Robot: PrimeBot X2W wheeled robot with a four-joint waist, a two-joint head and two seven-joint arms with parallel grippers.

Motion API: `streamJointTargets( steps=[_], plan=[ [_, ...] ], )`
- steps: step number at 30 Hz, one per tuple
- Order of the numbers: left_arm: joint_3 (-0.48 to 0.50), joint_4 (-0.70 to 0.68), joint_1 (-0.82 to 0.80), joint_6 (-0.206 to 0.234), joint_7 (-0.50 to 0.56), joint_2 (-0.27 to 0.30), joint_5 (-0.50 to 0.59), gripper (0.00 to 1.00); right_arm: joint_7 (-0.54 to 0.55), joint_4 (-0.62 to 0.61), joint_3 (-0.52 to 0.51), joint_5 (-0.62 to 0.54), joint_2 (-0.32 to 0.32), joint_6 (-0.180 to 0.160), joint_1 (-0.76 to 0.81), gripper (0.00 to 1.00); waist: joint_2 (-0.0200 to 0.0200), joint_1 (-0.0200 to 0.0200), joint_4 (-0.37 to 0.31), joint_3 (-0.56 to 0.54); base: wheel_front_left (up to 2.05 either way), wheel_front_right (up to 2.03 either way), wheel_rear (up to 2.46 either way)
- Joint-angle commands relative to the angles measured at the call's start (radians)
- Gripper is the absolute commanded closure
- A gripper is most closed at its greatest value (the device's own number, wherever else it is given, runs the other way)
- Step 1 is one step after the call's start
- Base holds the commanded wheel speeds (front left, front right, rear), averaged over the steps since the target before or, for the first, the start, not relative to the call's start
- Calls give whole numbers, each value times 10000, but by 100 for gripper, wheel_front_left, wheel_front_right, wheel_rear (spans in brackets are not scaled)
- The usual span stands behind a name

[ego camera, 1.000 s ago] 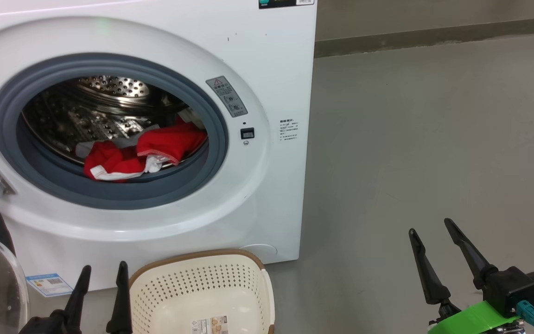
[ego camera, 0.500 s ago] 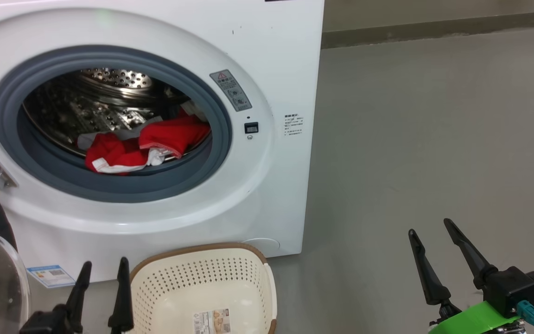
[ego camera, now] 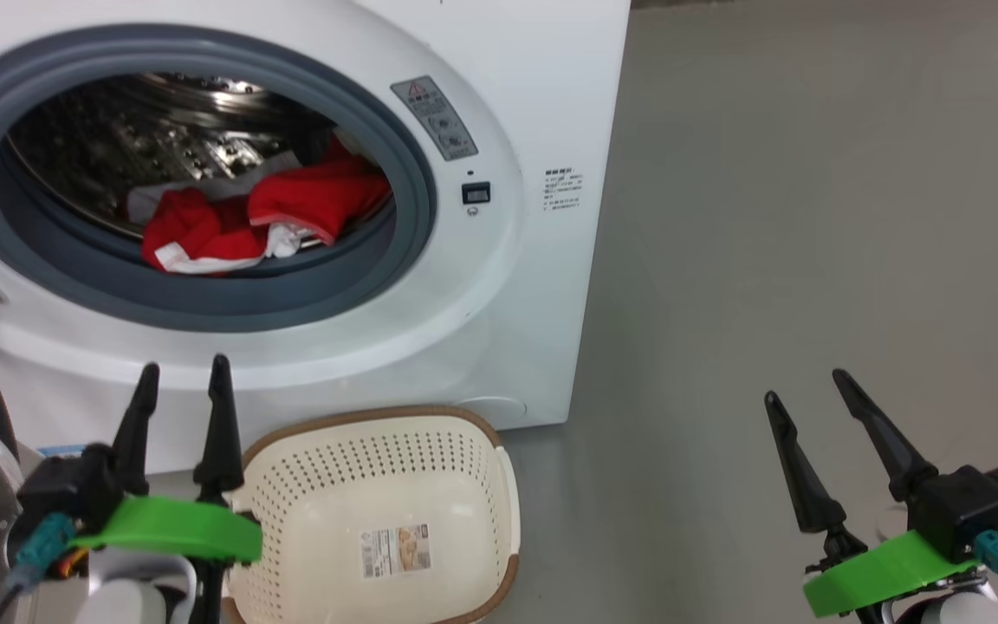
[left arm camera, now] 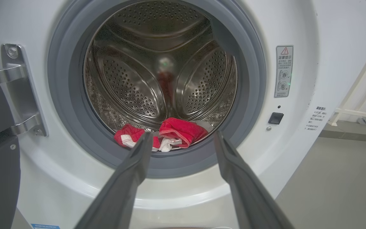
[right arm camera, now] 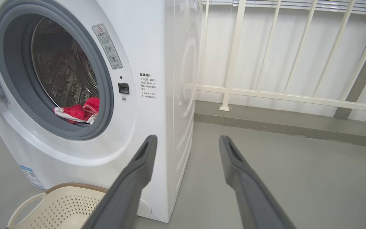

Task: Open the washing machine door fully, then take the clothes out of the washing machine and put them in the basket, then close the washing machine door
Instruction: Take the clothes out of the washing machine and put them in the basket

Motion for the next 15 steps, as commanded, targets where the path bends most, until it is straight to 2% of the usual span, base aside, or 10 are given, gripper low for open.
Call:
streamJointTargets(
  steps=[1,15],
  plan=[
    [320,-9,-692,55,-95,161,-121,0,-65,-322,232,75,-225,62,-465,0,0,0,59,521,0,0,0],
    [820,1307,-3375,146,-120,448,-98,0,-65,-738,283,90,-377,62,-1604,0,0,0,30,2439,0,0,0]
  ],
)
